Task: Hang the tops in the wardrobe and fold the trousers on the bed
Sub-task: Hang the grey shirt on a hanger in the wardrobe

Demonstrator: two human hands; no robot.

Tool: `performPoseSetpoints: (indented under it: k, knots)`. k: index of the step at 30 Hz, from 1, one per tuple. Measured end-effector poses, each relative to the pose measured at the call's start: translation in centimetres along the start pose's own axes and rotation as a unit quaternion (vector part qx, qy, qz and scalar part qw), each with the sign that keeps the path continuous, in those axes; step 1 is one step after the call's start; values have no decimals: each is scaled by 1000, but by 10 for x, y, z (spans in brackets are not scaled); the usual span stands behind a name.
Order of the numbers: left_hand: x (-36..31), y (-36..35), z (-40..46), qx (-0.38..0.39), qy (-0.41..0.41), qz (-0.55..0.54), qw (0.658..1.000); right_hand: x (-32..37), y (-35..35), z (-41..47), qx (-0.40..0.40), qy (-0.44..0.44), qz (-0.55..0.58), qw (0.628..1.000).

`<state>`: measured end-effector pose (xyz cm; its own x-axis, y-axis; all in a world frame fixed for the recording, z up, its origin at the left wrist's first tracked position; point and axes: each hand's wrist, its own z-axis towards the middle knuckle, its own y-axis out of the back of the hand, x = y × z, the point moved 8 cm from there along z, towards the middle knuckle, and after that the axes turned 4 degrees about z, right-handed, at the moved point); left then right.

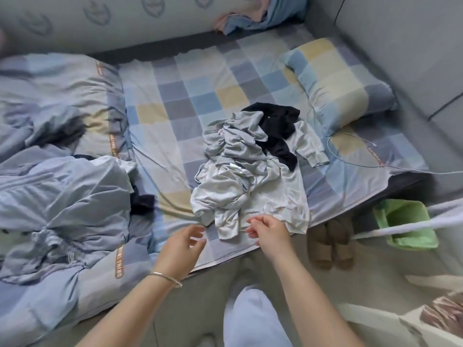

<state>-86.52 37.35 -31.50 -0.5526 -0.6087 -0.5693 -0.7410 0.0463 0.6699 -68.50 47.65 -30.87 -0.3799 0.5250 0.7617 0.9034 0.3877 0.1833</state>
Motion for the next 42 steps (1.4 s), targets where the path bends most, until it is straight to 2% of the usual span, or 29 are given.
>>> performPoseSetpoints:
  k: [3, 8, 10, 13, 16, 20, 22, 24, 25, 26, 28, 29, 30, 31, 32, 33, 35, 36, 38, 40, 42]
  knots:
    - [2, -8, 65, -1, 50, -15, 999, -4, 9, 79, -1, -38, -64, 997]
    - [14, -39, 174, 16, 75, -8, 997, -21, 6, 209, 7, -64, -188, 980]
    - [21, -56, 211, 29, 61, 26, 997, -37, -6, 250, 29, -54, -285, 956]
    - [32, -92, 264, 88, 6, 118, 989, -66, -35, 291, 118, -26, -462, 878]
    - [47, -115, 323, 109, -1, 142, 984, -79, -46, 341, 91, -17, -465, 880]
    - [52, -126, 384, 49, -5, 53, 997, -72, -59, 416, -10, 59, -457, 887]
    - [54, -130, 399, 35, 7, -59, 998, -71, -71, 443, -26, 110, -493, 862]
    - [61, -138, 404, 45, 55, -192, 979, -70, -79, 461, -28, 143, -543, 827]
    - [64, -142, 403, 55, 75, -234, 968, -69, -80, 468, -35, 150, -546, 823]
    - [66, -146, 400, 72, 96, -265, 957, -66, -77, 473, -42, 145, -519, 841]
    - [71, -158, 390, 113, 166, -339, 919, -58, -68, 481, -69, 102, -354, 927]
    - [74, -163, 386, 126, 215, -394, 885, -56, -63, 480, -74, 48, -210, 974]
    - [76, -164, 383, 131, 261, -446, 846, -57, -63, 475, -60, -21, -39, 997]
    - [76, -164, 381, 132, 297, -494, 807, -54, -69, 465, -28, -83, 118, 989]
    - [71, -159, 380, 137, 317, -532, 773, -51, -78, 451, 23, -139, 235, 962]
    - [59, -154, 381, 150, 316, -564, 748, -44, -86, 432, 80, -185, 302, 932]
    - [29, -140, 382, 165, 290, -609, 719, -33, -98, 392, 176, -239, 303, 906]
    - [15, -131, 382, 151, 271, -620, 720, -27, -101, 372, 206, -256, 282, 901]
    - [2, -121, 377, 117, 260, -605, 744, -23, -102, 349, 232, -262, 238, 906]
    - [-3, -120, 366, 113, 285, -575, 758, -19, -102, 338, 241, -242, 198, 919]
    - [17, -112, 364, 41, 319, -542, 776, -13, -102, 337, 243, -203, 164, 934]
